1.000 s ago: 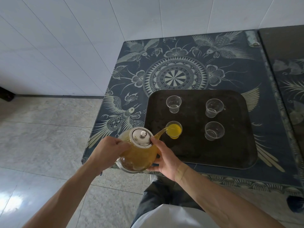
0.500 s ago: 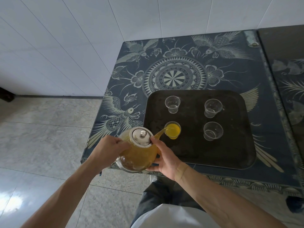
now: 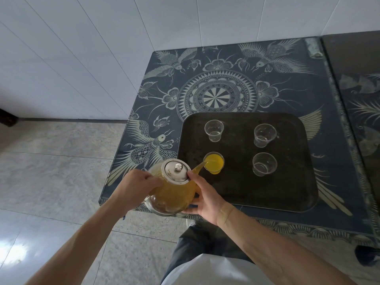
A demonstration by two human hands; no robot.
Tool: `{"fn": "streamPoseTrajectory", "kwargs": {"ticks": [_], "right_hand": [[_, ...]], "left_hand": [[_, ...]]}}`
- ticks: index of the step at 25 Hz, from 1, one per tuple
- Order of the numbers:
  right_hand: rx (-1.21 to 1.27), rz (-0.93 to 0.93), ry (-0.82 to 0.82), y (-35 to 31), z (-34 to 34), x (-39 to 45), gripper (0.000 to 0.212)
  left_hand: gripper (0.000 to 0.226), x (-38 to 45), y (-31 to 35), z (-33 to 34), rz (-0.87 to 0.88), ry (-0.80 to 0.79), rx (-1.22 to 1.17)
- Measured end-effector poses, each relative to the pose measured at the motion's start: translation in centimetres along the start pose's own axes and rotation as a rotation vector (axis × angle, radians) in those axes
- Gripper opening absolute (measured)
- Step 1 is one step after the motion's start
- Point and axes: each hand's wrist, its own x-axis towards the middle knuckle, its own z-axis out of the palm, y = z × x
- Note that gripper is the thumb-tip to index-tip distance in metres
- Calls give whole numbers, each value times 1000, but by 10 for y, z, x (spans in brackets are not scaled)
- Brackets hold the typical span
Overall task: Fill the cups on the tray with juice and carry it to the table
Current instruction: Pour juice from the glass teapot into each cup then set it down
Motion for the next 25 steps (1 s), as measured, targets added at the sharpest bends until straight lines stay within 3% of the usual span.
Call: {"fn": "streamPoseTrajectory", "kwargs": {"ticks": [9, 15, 18, 25], "right_hand": [[10, -26, 38, -6, -4, -8, 62], [-37, -68, 114, -11, -5, -6, 86], [-51, -107, 140, -16, -3, -6, 83], [-72, -225, 185, -42, 15, -9, 76]], "left_hand": [[43, 5, -15, 8, 19, -59, -91], [57, 9, -25, 10, 68, -132, -232], [75, 11, -24, 6, 108, -156, -305], [59, 23, -14, -11, 221, -170, -352]]}}
